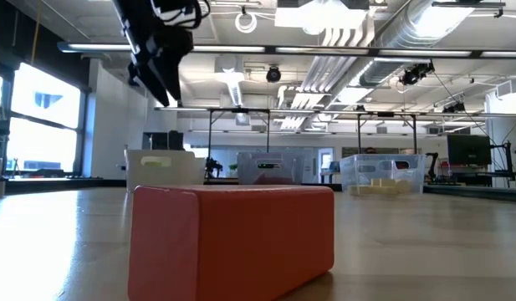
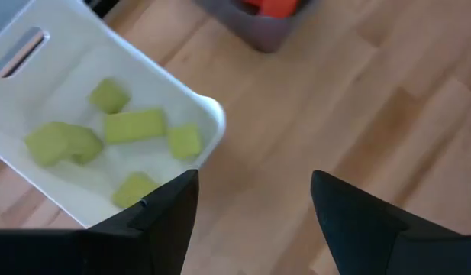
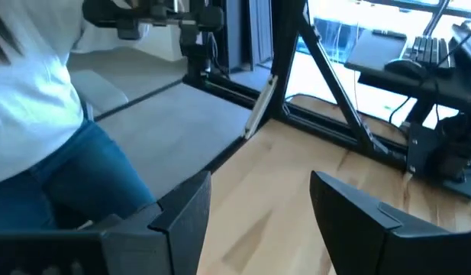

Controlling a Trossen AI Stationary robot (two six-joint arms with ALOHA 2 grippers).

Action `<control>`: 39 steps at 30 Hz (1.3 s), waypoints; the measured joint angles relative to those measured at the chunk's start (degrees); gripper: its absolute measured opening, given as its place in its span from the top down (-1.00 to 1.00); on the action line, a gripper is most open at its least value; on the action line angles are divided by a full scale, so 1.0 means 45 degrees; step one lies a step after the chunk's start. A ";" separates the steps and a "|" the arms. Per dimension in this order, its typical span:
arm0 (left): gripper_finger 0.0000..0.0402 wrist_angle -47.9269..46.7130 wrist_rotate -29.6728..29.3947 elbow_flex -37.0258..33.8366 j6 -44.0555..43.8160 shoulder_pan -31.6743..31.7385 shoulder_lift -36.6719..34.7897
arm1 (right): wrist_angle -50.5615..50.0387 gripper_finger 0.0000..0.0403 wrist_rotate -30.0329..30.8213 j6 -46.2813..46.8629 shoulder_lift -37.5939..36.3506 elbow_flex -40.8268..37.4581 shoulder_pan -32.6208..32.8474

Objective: Sort & place blocks by color
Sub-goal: Put the orange block into the black bin

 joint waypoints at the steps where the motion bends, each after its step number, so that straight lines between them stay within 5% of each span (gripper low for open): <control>1: -0.20 -0.0100 0.0000 0.0000 -0.0145 -0.0252 -0.0160 | 0.0052 -0.06 -0.0006 -0.0005 0.0000 0.0000 0.0000; 21: -0.20 -0.0202 -0.0098 0.0005 -0.2423 -0.4786 -0.1008 | 0.1227 -0.06 -0.1271 0.0063 0.2036 -0.0005 0.0196; 39: -0.20 -0.0116 -0.0398 0.0005 -0.3327 -0.5502 -0.1008 | 0.2341 -0.06 -0.1412 0.0341 0.4884 -0.0005 0.0500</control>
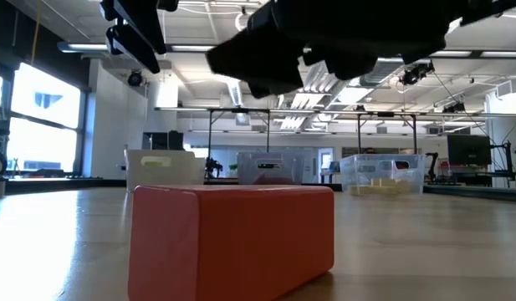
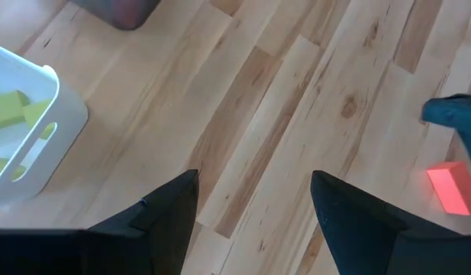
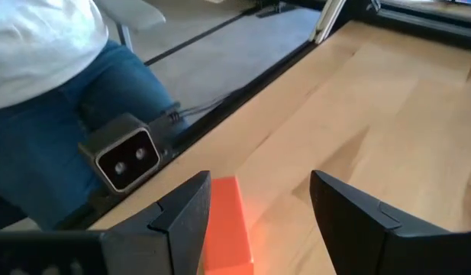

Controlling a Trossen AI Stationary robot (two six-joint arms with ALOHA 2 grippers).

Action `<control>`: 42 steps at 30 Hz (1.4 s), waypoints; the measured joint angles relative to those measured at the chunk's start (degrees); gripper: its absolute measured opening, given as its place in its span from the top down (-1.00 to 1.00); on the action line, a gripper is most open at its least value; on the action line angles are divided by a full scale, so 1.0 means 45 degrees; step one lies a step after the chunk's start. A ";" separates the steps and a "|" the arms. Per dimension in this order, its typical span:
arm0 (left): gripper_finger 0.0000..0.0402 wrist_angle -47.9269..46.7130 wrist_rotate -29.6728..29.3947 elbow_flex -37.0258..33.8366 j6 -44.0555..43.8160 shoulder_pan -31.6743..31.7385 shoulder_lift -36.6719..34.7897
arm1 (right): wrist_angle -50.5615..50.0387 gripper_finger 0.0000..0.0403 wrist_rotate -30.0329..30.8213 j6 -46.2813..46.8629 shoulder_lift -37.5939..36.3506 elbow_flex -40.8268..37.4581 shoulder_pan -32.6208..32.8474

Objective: Sort & place blocks by color
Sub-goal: Put the orange block into the black bin

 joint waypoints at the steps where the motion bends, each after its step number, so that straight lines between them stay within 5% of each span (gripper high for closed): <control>1: -0.20 0.0001 0.0000 0.0000 -0.0025 0.0001 0.0000 | 0.0009 -0.06 0.0000 0.0047 0.0084 0.0000 0.0000; 29: -0.20 0.0018 -0.0330 0.0000 -0.0326 0.0001 0.0013 | 0.0939 -0.06 -0.0539 0.0018 0.1974 0.0000 0.0306; 42: -0.20 0.0015 -0.0413 0.0000 -0.0321 0.0001 0.0015 | 0.0757 0.14 -0.0534 -0.0015 0.1974 0.0000 0.0306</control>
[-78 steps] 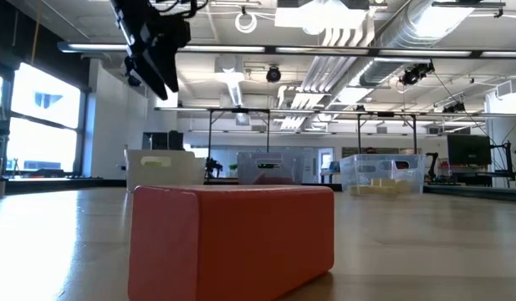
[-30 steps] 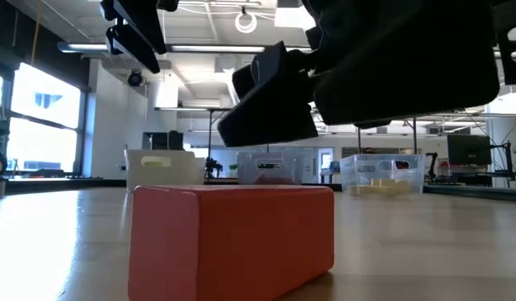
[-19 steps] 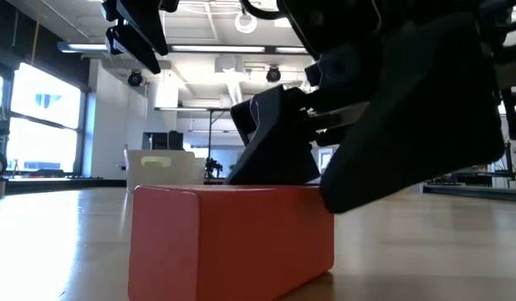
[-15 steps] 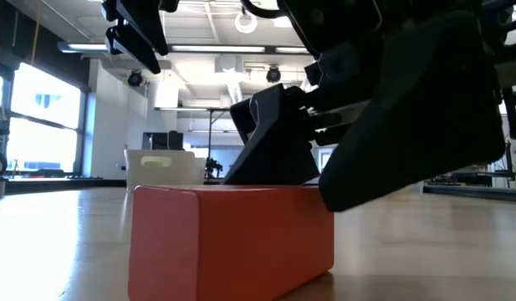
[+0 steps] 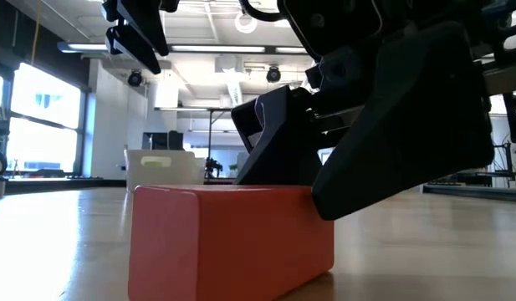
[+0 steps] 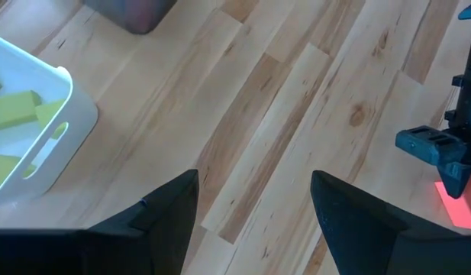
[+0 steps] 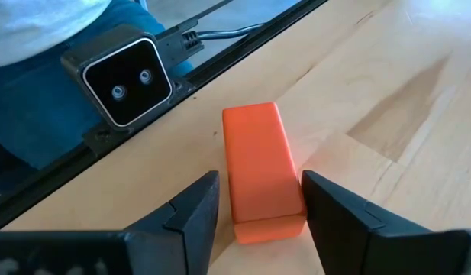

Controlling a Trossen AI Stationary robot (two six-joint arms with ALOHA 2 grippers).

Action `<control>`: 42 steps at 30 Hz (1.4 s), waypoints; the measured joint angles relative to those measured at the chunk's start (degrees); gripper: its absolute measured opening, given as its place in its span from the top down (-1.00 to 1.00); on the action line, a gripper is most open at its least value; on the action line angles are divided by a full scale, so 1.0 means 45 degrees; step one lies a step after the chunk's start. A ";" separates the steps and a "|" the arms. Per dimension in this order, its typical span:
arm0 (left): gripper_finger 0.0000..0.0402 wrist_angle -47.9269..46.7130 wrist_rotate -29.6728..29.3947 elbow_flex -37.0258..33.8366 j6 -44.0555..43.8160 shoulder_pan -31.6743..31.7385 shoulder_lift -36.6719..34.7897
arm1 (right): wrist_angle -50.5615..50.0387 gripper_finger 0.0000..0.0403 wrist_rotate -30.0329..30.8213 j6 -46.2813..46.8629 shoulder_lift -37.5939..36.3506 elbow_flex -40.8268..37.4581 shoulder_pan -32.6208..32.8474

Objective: Sort & place blocks by color
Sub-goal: Put the orange block into the black bin

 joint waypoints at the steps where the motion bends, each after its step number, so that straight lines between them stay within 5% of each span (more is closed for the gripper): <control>1: -0.20 0.0000 -0.0009 0.0000 0.0000 0.0000 0.0000 | 0.0000 0.16 -0.0004 -0.0001 0.0000 0.0000 0.0000; 13: -0.20 0.0000 -0.0009 0.0000 0.0000 0.0000 0.0000 | -0.0039 0.48 0.0006 0.0226 0.0000 0.0010 0.0083; 29: -0.20 0.0000 -0.0012 0.0000 0.0348 0.0000 0.0000 | -0.0167 0.49 -0.0004 0.1500 -0.0157 0.0010 -0.0563; 42: -0.20 0.0036 -0.0204 0.0000 0.1690 0.0002 0.0000 | -0.2239 0.49 0.1026 0.1451 -0.1963 0.0005 -0.1490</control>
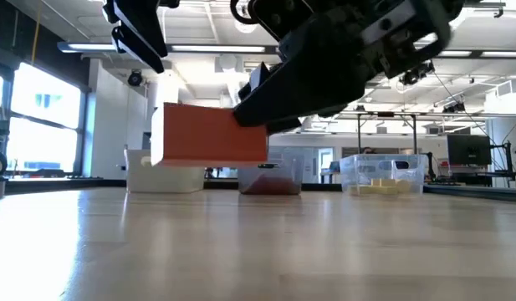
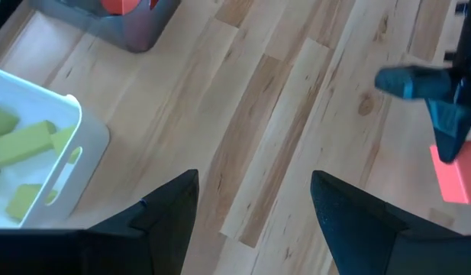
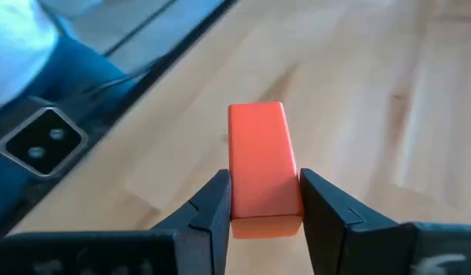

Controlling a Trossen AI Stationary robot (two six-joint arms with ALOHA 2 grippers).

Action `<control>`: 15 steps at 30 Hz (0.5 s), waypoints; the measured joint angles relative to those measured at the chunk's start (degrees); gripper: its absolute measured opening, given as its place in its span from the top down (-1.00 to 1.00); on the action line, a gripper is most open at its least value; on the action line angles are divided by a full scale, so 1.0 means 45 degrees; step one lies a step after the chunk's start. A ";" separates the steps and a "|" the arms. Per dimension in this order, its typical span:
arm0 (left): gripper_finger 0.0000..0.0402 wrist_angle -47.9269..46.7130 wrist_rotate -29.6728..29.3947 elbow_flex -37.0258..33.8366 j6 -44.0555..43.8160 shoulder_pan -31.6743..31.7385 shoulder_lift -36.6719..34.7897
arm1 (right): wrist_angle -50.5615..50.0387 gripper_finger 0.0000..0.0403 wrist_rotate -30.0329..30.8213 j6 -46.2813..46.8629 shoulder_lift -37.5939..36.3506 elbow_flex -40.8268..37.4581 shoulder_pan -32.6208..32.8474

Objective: Sort & place blocks by color
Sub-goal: Put the orange block into the black bin

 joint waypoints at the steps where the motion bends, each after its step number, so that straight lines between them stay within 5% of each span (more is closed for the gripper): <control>1: -0.20 0.0006 -0.0003 0.0000 0.0086 0.0003 0.0000 | -0.0259 0.49 0.0148 -0.0042 -0.0164 0.0000 -0.0056; 15: -0.20 0.0032 -0.0128 0.0000 0.0920 0.0003 0.0000 | -0.3108 0.49 0.3501 -0.1194 -0.2519 -0.0005 -0.1140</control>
